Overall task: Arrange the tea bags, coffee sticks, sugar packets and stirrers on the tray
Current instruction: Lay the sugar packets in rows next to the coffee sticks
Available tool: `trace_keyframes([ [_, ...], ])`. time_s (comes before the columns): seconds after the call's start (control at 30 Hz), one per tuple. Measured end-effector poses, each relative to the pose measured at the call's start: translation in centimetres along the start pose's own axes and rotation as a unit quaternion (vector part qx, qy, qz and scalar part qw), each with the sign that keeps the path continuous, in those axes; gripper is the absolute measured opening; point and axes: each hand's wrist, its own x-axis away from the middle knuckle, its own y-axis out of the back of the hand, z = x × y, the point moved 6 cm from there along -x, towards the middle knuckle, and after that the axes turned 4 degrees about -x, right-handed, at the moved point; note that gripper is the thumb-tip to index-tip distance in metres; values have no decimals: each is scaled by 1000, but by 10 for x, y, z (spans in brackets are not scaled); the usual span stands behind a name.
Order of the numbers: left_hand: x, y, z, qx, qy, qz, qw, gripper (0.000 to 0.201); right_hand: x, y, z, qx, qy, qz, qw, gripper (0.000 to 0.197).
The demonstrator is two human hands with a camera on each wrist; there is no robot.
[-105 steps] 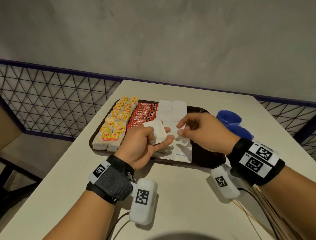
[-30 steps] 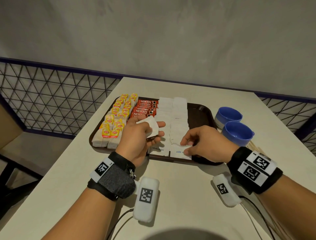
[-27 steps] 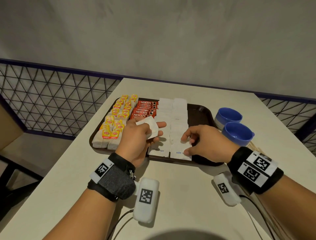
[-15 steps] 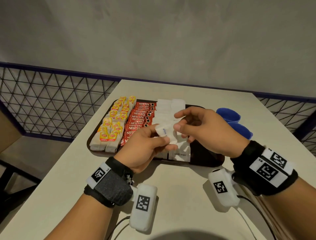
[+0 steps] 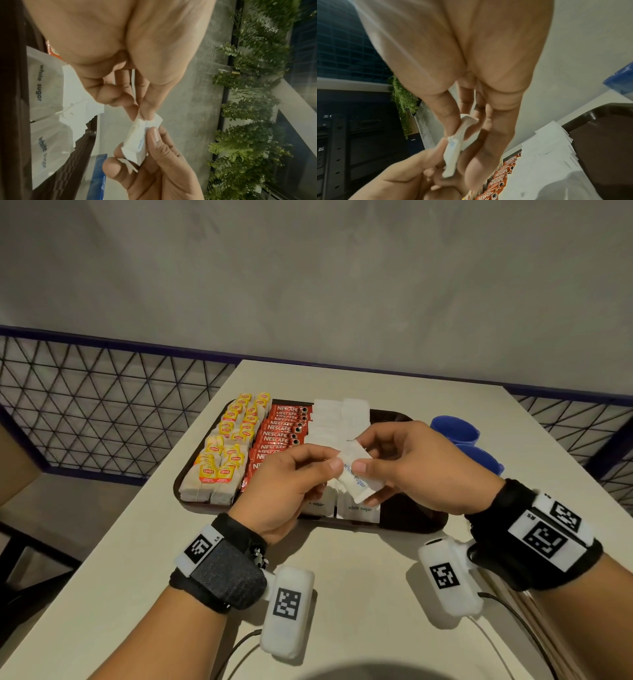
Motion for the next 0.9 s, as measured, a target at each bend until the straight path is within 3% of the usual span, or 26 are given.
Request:
trace_keyframes([
  [0.3,-1,12,1,11,11,-46,999,4,0,7,-8,-30,2,-63,998,26],
  [0.47,3,13,-8,-157,-44,-70,984,10,0,14,-20,-9,-23,-84,996,19],
  [0.6,4,11,-9,-256,-44,-53,964,13,-4,19,-31,27,-44,-84,995,10],
  [0.73,6,18,-21,-362,-79,-65,927,8,-9,17,-42,75,-66,-44,994,9],
  [0.9,7,10,-14,-355,-16,-1,935,12,-17,8,-54,174,-80,17,981,13],
])
